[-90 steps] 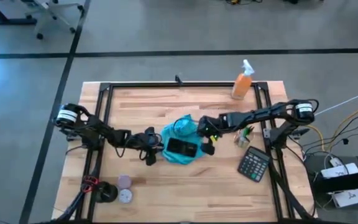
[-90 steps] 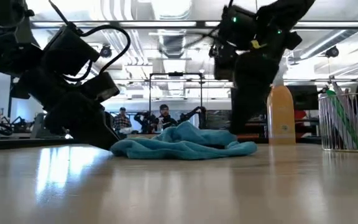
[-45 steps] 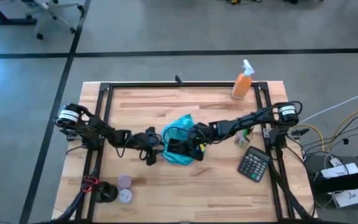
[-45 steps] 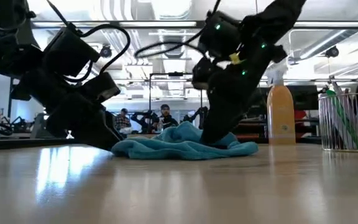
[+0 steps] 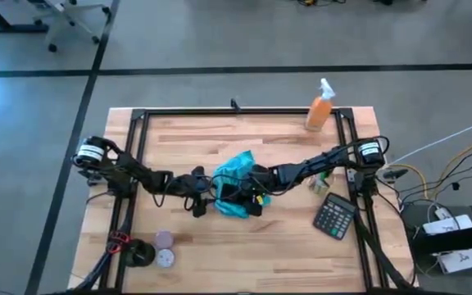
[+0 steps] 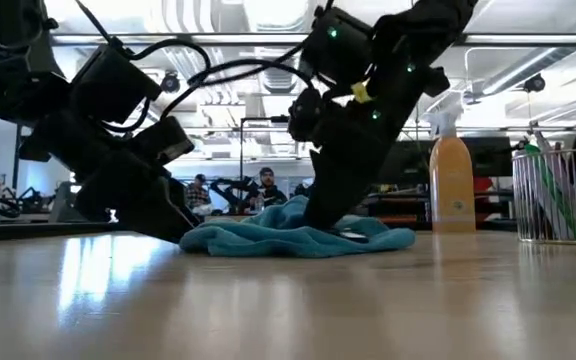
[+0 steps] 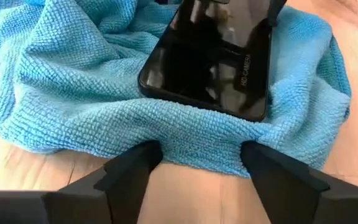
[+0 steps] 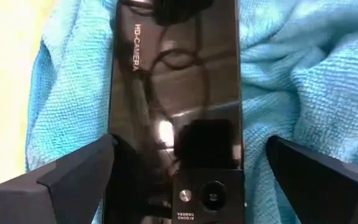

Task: Apply microfiber cloth
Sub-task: Wipe the front and back of the black cellphone using the blue microfiber cloth

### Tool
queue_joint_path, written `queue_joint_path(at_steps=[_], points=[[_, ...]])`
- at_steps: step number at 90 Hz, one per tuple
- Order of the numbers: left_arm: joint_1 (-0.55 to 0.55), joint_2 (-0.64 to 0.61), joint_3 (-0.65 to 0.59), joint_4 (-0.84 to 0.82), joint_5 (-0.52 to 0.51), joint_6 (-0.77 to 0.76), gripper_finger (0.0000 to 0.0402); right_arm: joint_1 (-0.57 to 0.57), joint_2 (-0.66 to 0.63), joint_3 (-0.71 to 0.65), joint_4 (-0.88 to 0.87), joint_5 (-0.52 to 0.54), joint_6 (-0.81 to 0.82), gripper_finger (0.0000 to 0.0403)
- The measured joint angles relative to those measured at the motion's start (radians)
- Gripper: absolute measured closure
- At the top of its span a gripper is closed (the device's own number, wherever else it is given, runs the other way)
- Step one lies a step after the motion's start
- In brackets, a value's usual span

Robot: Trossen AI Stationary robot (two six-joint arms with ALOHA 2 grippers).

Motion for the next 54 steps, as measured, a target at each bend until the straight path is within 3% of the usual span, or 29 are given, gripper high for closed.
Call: queue_joint_path(at_steps=[17, 54], points=[[-0.001, 0.0, 0.002, -0.002, 0.001, -0.009, 0.0144, 0.057, 0.004, 0.028, -0.021, 0.139, -0.04, 0.0007], [0.0, 0.0, 0.004, -0.002, 0.002, -0.005, 0.0144, 0.034, 0.087, 0.031, 0.058, 0.11, -0.058, 0.0024]])
